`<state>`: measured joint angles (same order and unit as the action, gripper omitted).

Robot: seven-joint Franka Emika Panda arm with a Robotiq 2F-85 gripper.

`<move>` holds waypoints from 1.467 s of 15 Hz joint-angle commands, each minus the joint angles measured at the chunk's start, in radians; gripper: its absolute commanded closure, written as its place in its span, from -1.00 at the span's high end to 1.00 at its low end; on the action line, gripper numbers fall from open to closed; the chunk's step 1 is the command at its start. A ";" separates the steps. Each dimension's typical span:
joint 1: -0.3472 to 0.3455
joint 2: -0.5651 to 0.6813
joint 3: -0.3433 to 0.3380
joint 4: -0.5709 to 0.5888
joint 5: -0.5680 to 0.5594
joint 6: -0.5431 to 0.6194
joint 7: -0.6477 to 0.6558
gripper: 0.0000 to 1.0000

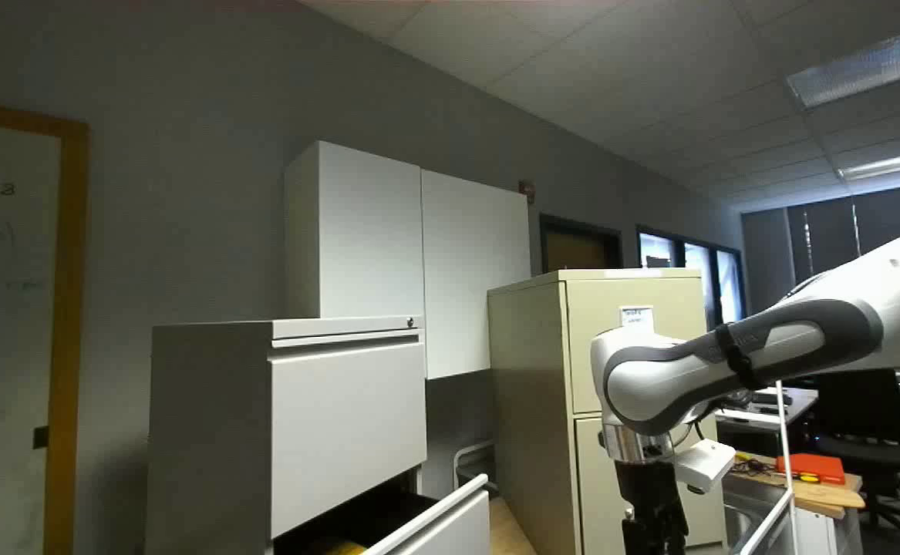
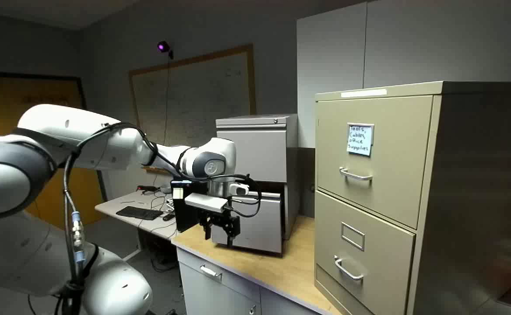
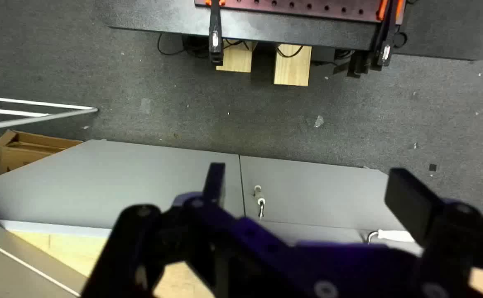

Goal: Close the bottom drawer of the cabinet to the left

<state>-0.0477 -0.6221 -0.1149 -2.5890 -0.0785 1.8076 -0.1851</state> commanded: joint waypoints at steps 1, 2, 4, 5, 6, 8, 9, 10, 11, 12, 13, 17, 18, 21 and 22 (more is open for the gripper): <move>-0.001 0.001 0.001 0.001 0.001 -0.001 0.000 1.00; -0.001 0.001 0.001 0.001 0.001 -0.001 0.000 1.00; -0.001 0.001 0.001 0.001 0.001 -0.001 0.000 1.00; -0.001 0.001 0.001 0.001 0.001 -0.001 0.000 1.00; -0.001 0.001 0.001 0.001 0.001 -0.001 0.000 1.00; -0.001 0.001 0.001 0.001 0.001 -0.001 0.000 1.00; -0.005 0.004 0.005 0.003 -0.004 0.002 0.011 1.00; -0.011 0.011 0.004 0.008 -0.005 0.014 0.023 1.00; -0.015 0.017 0.001 0.012 -0.003 0.027 0.028 1.00; -0.025 0.034 -0.002 0.021 -0.012 0.055 0.038 1.00; -0.033 0.052 -0.007 0.030 -0.015 0.082 0.042 1.00; -0.055 0.146 -0.053 0.080 0.021 0.249 0.018 1.00; -0.052 0.179 -0.070 0.103 0.043 0.293 0.007 1.00; -0.025 0.281 -0.114 0.187 0.149 0.393 -0.036 0.46; -0.009 0.316 -0.126 0.223 0.204 0.414 -0.063 0.33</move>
<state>-0.0941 -0.4267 -0.2050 -2.4885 0.0118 2.1818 -0.1862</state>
